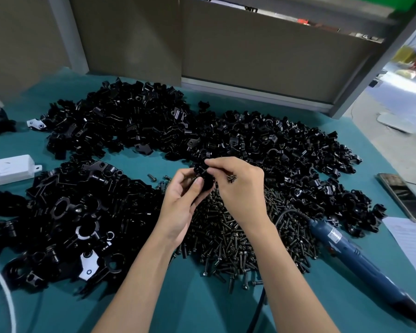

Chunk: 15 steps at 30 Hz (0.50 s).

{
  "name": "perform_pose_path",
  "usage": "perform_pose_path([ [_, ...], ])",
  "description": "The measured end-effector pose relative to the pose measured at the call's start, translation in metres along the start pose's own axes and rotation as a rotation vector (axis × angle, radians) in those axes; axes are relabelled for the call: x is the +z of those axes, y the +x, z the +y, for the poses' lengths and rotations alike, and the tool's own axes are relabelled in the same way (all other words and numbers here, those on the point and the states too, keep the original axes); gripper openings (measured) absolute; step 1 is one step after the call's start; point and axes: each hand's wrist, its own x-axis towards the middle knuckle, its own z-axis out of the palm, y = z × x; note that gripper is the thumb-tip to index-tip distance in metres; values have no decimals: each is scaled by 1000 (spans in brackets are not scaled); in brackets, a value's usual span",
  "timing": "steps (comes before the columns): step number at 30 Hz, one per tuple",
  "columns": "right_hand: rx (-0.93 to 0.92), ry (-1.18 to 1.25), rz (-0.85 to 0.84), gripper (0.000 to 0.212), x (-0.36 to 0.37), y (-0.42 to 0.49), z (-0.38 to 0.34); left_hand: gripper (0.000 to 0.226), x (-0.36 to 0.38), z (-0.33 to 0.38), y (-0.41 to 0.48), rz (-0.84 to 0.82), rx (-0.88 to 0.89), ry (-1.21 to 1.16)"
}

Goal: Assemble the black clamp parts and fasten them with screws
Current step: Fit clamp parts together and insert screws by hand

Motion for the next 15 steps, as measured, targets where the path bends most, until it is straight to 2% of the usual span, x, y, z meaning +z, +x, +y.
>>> perform_pose_path([
  [10,14,-13,-119,18,-6,-2,-3,23,-2,-1,-1,-23,-1,44],
  [12,41,-45,-190,26,-10,-2,-3,24,-2,-1,-1,-8,-4,21],
  [15,34,-73,-361,50,-23,-10,-2,23,0,2,-1,-1,-35,-97],
])
